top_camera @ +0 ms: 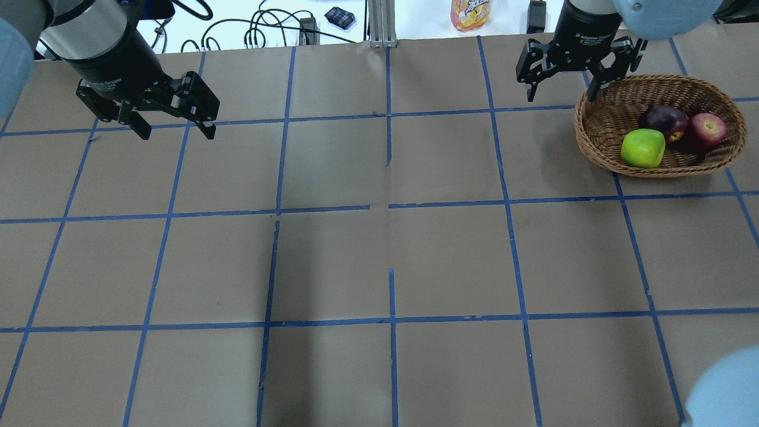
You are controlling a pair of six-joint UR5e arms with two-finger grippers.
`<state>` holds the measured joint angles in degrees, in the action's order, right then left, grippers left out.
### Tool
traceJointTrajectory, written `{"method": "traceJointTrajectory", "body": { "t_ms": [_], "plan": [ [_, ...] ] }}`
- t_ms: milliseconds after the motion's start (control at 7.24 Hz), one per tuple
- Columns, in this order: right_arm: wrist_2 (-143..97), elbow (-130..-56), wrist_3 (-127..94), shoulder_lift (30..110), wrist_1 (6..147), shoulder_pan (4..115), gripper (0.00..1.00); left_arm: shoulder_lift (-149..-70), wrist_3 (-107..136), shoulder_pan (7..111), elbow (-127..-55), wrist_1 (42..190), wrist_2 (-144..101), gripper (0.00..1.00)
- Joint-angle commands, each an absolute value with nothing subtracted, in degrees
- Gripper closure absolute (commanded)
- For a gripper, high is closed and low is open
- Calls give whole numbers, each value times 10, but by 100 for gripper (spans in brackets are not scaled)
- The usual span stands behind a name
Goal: Put all apples into basket
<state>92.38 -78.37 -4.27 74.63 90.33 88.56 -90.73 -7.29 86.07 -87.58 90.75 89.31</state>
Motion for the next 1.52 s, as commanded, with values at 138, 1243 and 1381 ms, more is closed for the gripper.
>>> {"method": "traceJointTrajectory", "body": {
  "t_ms": [138,1243,1381],
  "plan": [
    [911,-809,-55,822,821,906,0,-907,-73,860,-874,908,895,0],
    [911,-912,-32,913,860,905,0,-921,15,910,-869,898,896,0],
    [905,-910,-26,911,859,897,0,-922,15,909,-868,892,896,0]
  ]
}}
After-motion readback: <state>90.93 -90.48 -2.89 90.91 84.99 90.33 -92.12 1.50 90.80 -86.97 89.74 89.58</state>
